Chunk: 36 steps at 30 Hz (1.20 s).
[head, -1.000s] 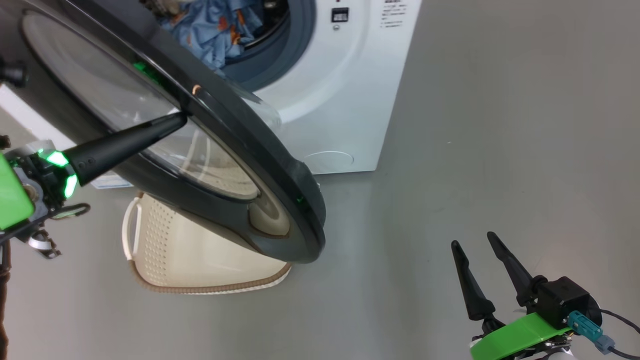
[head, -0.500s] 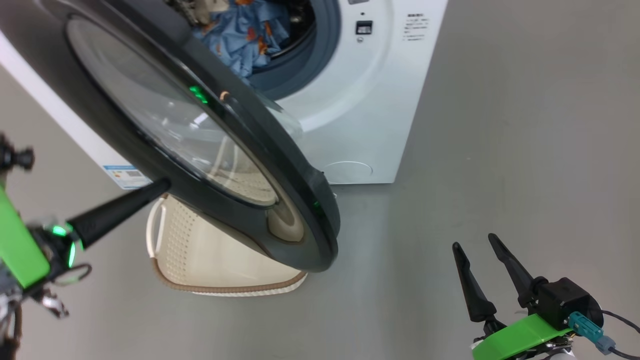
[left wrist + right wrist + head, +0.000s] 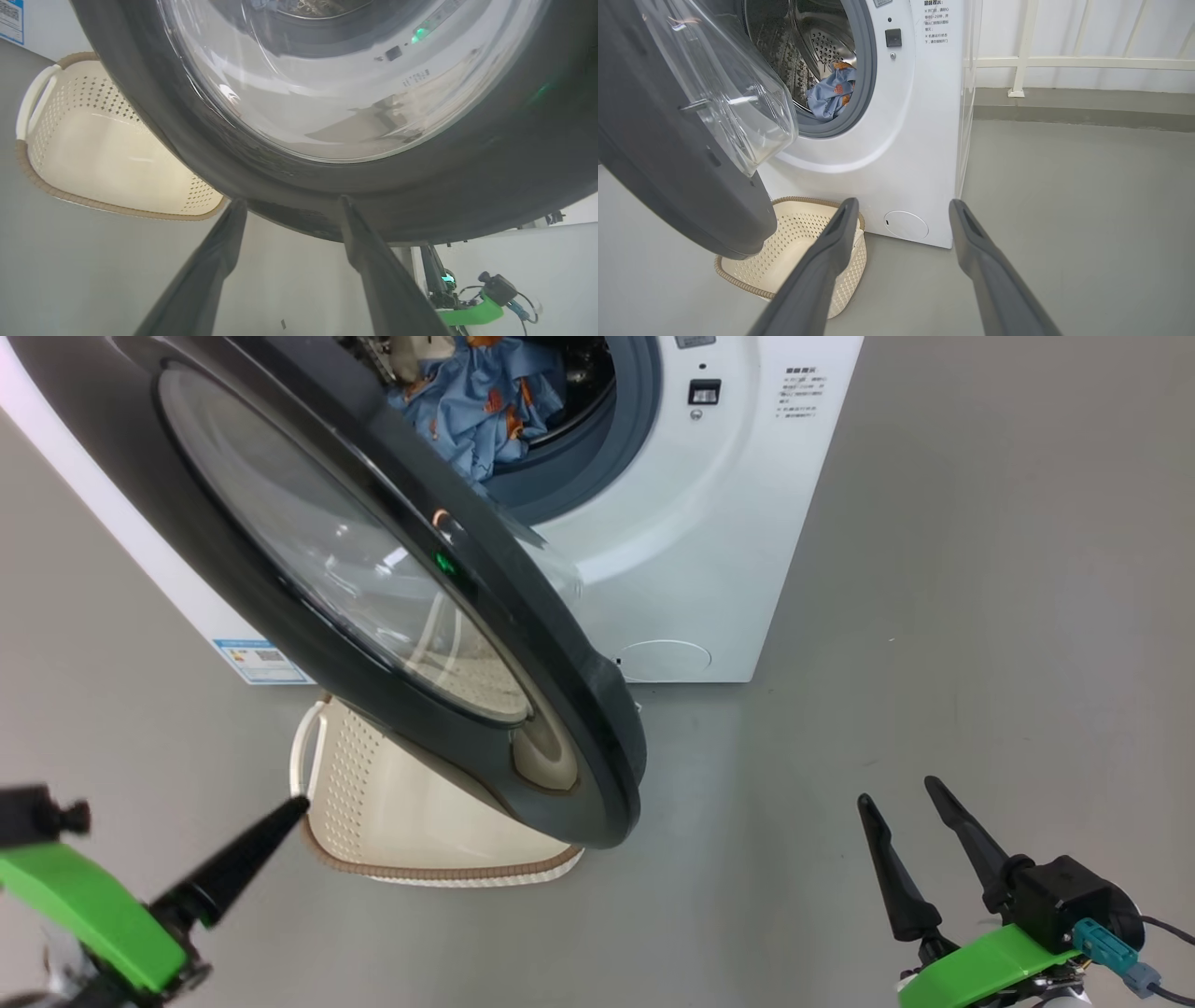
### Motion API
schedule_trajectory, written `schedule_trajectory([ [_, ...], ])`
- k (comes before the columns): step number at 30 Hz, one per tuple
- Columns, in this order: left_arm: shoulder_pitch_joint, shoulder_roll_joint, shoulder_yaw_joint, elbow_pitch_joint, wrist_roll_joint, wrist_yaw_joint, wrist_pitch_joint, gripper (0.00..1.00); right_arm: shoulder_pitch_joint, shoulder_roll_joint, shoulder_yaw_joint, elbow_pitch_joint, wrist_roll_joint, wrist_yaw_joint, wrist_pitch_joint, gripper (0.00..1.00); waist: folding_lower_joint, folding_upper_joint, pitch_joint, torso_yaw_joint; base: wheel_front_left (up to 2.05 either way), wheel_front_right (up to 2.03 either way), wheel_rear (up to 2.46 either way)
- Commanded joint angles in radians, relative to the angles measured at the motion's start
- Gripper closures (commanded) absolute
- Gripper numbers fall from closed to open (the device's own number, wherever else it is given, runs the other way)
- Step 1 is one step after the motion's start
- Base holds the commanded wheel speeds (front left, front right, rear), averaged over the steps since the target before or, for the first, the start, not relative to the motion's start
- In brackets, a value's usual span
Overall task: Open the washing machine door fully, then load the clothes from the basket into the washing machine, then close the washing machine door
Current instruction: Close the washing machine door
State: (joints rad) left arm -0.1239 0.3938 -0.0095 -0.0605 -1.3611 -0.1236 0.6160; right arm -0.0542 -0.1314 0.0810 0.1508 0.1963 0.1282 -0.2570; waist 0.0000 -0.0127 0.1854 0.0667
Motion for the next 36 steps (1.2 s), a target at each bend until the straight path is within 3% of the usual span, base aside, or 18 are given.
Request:
schedule_trajectory([
  [1,-0.004,0.046,0.018,-0.003,0.022,-0.007,-0.053,0.00,0.010,-0.013,0.023,-0.020,0.011,0.003,-0.005,0.00,0.0000,0.0000,0.001,-0.003,0.00,0.00,0.00],
  [14,0.016,0.132,-0.281,0.171,0.099,-0.007,-0.598,0.00,0.007,-0.022,0.003,-0.016,0.009,0.003,-0.005,0.00,0.0000,0.0000,0.003,-0.052,0.00,0.00,0.00],
  [15,0.016,0.132,-0.281,0.171,0.099,-0.007,-0.598,0.00,0.007,-0.022,0.003,-0.016,0.009,0.003,-0.005,0.00,0.0000,0.0000,0.003,-0.052,0.00,0.00,0.00],
  [19,-0.006,0.179,-0.404,0.236,0.132,-0.007,-0.785,0.00,0.003,-0.025,0.000,-0.019,0.011,0.003,-0.005,0.00,0.0000,0.0000,-0.003,-0.081,0.00,0.00,0.00],
  [22,-0.025,0.200,-0.454,0.269,0.161,-0.007,-0.856,0.00,0.001,-0.025,-0.003,-0.021,0.011,0.003,-0.005,0.00,0.0000,0.0000,-0.004,-0.095,0.00,0.00,0.00],
  [25,-0.043,0.205,-0.459,0.296,0.210,-0.007,-0.876,0.00,-0.001,-0.023,-0.010,-0.024,0.009,0.003,-0.005,0.00,0.0000,0.0000,-0.003,-0.105,0.00,0.00,0.00],
  [36,0.016,0.059,-0.179,0.228,0.575,-0.007,-0.878,0.00,-0.007,-0.025,-0.021,-0.039,0.008,0.003,-0.005,0.00,0.0000,0.0000,-0.012,-0.124,0.00,0.00,0.00],
])
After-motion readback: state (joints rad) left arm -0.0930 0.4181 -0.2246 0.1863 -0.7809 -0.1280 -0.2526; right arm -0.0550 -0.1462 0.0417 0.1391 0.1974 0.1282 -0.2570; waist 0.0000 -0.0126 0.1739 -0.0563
